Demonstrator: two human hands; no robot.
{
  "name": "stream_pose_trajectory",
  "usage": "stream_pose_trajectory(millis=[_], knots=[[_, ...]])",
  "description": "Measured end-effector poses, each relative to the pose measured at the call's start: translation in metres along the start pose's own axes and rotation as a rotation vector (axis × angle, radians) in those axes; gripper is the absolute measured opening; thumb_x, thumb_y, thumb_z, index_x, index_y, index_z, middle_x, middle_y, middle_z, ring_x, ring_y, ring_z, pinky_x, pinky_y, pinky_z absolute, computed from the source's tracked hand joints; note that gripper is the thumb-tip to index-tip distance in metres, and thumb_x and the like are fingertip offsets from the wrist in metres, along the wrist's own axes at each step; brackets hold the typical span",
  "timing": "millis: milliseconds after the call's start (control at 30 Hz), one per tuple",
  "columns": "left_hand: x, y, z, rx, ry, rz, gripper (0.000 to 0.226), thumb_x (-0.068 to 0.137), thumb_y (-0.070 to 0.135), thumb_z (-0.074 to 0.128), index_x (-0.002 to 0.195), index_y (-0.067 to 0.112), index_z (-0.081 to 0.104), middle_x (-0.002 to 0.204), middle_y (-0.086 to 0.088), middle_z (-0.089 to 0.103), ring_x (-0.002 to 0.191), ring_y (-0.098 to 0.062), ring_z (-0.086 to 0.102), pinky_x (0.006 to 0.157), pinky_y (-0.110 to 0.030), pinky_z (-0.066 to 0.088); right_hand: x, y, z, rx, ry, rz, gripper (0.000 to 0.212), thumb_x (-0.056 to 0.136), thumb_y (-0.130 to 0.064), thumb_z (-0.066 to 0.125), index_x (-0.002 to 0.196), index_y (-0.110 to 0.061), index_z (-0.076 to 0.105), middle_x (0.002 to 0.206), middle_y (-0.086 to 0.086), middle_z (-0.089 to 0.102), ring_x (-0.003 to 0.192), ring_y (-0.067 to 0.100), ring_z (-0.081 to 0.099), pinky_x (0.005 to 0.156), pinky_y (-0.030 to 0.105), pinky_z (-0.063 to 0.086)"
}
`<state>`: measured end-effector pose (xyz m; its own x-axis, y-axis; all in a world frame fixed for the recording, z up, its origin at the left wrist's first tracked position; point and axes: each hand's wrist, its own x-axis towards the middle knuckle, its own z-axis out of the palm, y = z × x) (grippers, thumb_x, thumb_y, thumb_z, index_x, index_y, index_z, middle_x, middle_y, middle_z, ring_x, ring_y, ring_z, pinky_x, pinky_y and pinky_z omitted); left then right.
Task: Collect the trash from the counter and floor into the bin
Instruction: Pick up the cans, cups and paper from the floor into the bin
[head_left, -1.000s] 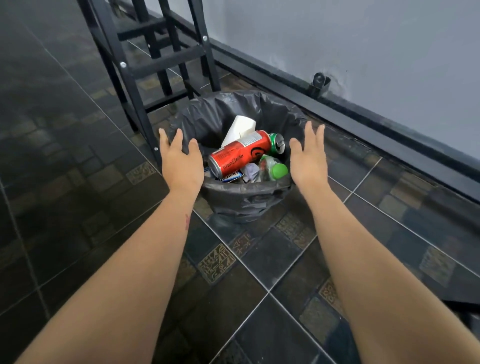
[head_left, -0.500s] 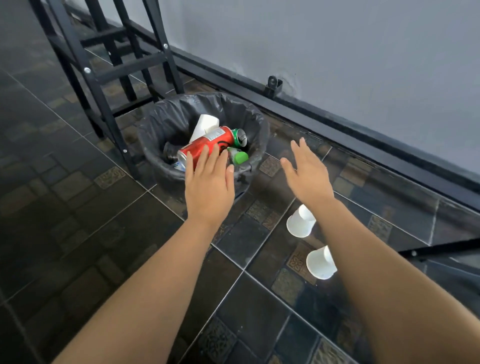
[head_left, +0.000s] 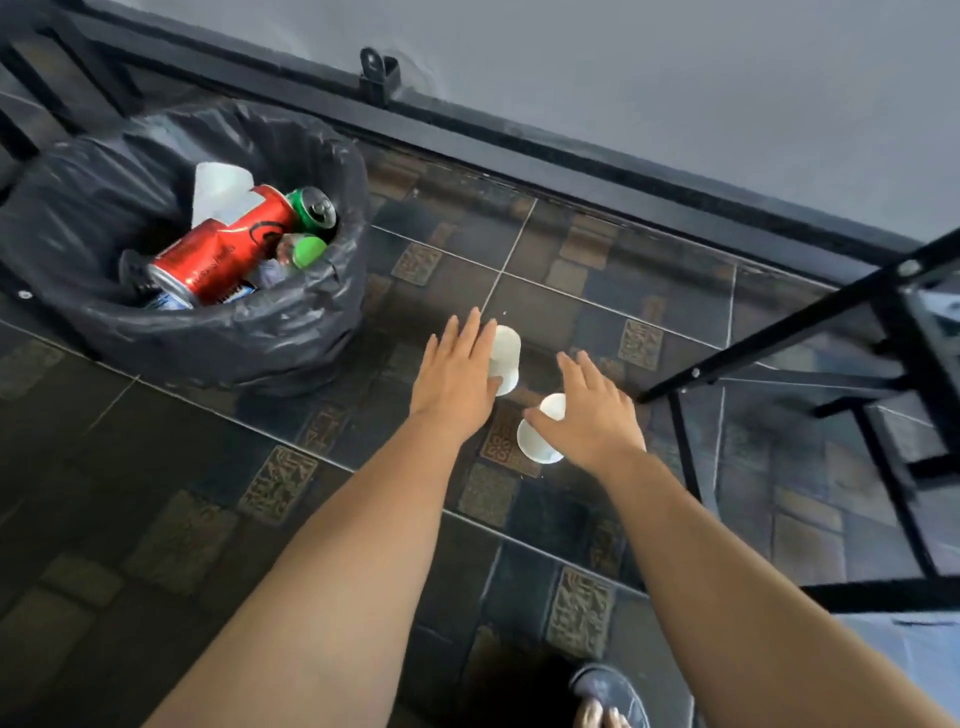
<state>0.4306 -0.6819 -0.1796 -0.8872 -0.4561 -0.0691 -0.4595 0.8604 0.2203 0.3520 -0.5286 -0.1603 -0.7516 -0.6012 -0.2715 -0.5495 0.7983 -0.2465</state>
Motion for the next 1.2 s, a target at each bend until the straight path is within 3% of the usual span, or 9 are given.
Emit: stream_pose_trajectory(millis=[133, 233, 300, 400, 533, 767, 933, 1067, 1200], knots=[[0.027, 0.002, 0.014, -0.035, -0.124, -0.004, 0.074, 0.096, 0.021, 0.057, 0.154, 0.034, 0.013, 0.164, 0.003, -0.007, 0.149, -0.031, -0.003, 0.119, -0.045, 0.012, -0.003, 0.015, 0.014, 0.015, -0.152, 0.034, 0.084, 0.089, -0.051, 0.058, 0.154, -0.027, 0.011, 0.163, 0.003, 0.009, 0.146, 0.029, 0.022, 0.115, 0.049, 0.020], [0.040, 0.005, 0.016, -0.039, -0.169, 0.012, 0.076, 0.094, 0.012, 0.059, 0.151, 0.042, 0.018, 0.164, 0.001, -0.004, 0.149, -0.030, 0.002, 0.117, -0.045, 0.020, 0.002, 0.019, 0.015, 0.066, -0.174, 0.036, 0.076, 0.091, -0.039, 0.061, 0.152, -0.026, 0.018, 0.157, 0.004, 0.028, 0.136, 0.032, 0.038, 0.109, 0.049, 0.032], [0.043, 0.006, 0.017, -0.092, -0.173, -0.025, 0.073, 0.090, 0.008, 0.062, 0.146, 0.039, 0.027, 0.161, -0.004, 0.013, 0.144, -0.032, 0.020, 0.107, -0.046, 0.034, 0.008, 0.020, 0.014, 0.115, -0.176, 0.045, 0.072, 0.090, -0.036, 0.062, 0.150, -0.026, 0.023, 0.150, 0.005, 0.039, 0.128, 0.033, 0.047, 0.103, 0.046, 0.039], [0.037, 0.008, 0.016, -0.107, -0.092, -0.036, 0.058, 0.085, 0.008, 0.067, 0.132, 0.026, 0.037, 0.138, -0.009, 0.038, 0.116, -0.034, 0.050, 0.085, -0.044, 0.049, 0.014, 0.018, 0.007, 0.168, -0.135, 0.062, 0.069, 0.089, -0.035, 0.063, 0.148, -0.028, 0.026, 0.145, 0.006, 0.044, 0.123, 0.033, 0.051, 0.099, 0.043, 0.042], [0.032, 0.001, 0.005, -0.151, -0.012, -0.097, 0.054, 0.088, 0.016, 0.067, 0.132, 0.022, 0.037, 0.131, -0.011, 0.042, 0.107, -0.032, 0.055, 0.076, -0.039, 0.049, 0.024, 0.008, -0.002, 0.242, -0.017, 0.070, 0.069, 0.089, -0.035, 0.063, 0.147, -0.027, 0.026, 0.143, 0.007, 0.045, 0.124, 0.033, 0.049, 0.098, 0.043, 0.041], [0.017, -0.012, -0.042, -0.280, 0.273, -0.146, 0.056, 0.090, 0.018, 0.063, 0.140, 0.027, 0.039, 0.131, -0.010, 0.037, 0.107, -0.032, 0.052, 0.076, -0.043, 0.047, 0.032, -0.025, -0.031, 0.391, 0.189, 0.090, 0.058, 0.086, -0.036, 0.062, 0.136, -0.026, 0.035, 0.134, 0.005, 0.051, 0.114, 0.031, 0.053, 0.088, 0.038, 0.041], [0.003, -0.021, -0.083, -0.317, 0.551, -0.082, 0.051, 0.085, 0.012, 0.070, 0.131, 0.010, 0.049, 0.141, -0.017, 0.042, 0.115, -0.039, 0.054, 0.083, -0.046, 0.053, 0.039, -0.066, -0.066, 0.586, 0.420, 0.066, 0.059, 0.087, -0.034, 0.062, 0.138, -0.027, 0.034, 0.135, 0.000, 0.049, 0.111, 0.024, 0.054, 0.081, 0.031, 0.040], [-0.006, -0.034, -0.124, -0.357, 0.724, -0.048, 0.046, 0.084, 0.011, 0.071, 0.125, 0.005, 0.049, 0.149, -0.018, 0.038, 0.128, -0.036, 0.047, 0.091, -0.040, 0.050, 0.045, -0.111, -0.096, 0.731, 0.630, -0.025, 0.058, 0.085, -0.033, 0.063, 0.135, -0.019, 0.038, 0.130, 0.003, 0.052, 0.109, 0.024, 0.055, 0.084, 0.032, 0.042], [-0.020, -0.066, -0.161, -0.374, 0.895, -0.165, 0.050, 0.085, 0.009, 0.072, 0.126, 0.006, 0.045, 0.145, -0.017, 0.043, 0.128, -0.034, 0.048, 0.099, -0.040, 0.046, 0.049, -0.163, -0.118, 0.817, 0.656, -0.147, 0.055, 0.084, -0.034, 0.062, 0.132, -0.016, 0.042, 0.128, 0.000, 0.051, 0.105, 0.016, 0.053, 0.081, 0.029, 0.041]])
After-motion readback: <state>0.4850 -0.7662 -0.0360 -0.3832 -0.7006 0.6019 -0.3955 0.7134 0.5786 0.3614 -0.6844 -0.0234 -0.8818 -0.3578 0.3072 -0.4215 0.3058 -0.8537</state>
